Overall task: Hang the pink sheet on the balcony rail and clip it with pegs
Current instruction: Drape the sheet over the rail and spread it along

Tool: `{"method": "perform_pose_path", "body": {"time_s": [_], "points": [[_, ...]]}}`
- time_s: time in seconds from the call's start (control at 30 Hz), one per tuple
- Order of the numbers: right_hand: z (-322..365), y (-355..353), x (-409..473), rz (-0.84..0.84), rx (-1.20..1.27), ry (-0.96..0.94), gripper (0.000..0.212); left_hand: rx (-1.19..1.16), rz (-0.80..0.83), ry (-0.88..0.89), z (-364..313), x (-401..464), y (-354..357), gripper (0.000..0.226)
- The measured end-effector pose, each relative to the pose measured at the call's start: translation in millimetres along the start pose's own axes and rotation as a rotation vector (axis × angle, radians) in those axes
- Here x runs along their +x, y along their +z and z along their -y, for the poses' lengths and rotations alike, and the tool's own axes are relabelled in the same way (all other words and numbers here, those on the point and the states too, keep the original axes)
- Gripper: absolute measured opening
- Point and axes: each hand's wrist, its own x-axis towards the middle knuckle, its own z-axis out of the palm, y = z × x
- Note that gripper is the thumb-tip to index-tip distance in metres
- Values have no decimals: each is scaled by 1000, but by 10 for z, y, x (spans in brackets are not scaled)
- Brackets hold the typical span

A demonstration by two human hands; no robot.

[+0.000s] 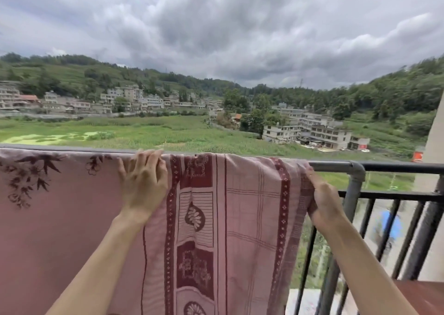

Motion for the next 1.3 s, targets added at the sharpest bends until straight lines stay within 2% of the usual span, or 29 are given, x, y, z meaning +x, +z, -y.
{"method": "perform_pose_path", "body": {"time_s": [0.17, 0.3, 0.37, 0.43, 0.53, 0.63, 0.7, 0.8, 0.9, 0.97, 1.03, 1.17, 1.3], "points": [[10, -70, 24, 197, 44, 111, 36, -186, 17, 245, -776, -375, 169, 29], [2, -144, -103, 407, 53, 214, 53, -427, 277, 329, -1446, -708, 235, 36], [28, -194, -118, 483, 28, 221, 74, -420, 325, 305, -1693, -840, 357, 49], [87, -223, -102, 559, -4, 229, 87, -382, 329, 206, -1855, -899, 486, 58], [145, -273, -46, 634, -104, 206, 95, -367, 267, 72, -1964, -913, 645, 49], [146, -372, 83, 627, -107, 150, 87, -458, 184, 41, -2043, -895, 750, 20], [164, -433, 163, 630, -98, 139, 71, -584, 215, -61, -2062, -870, 754, 9], [129, -545, 268, 678, -255, 93, 38, -782, 333, -292, -2021, -854, 714, 16], [41, -618, 304, 754, -324, 124, 27, -932, 318, -450, -2073, -893, 610, 27], [4, -619, 295, 774, -281, 175, 29, -910, 300, -454, -2148, -935, 559, 32], [-20, -572, 278, 757, -246, 174, 30, -811, 304, -384, -2190, -955, 527, 32], [-68, -469, 255, 658, -245, 90, 16, -682, 312, -327, -2176, -952, 501, 28], [8, -393, 277, 699, -186, 289, 17, -653, 372, -296, -2165, -960, 505, 29]]}}
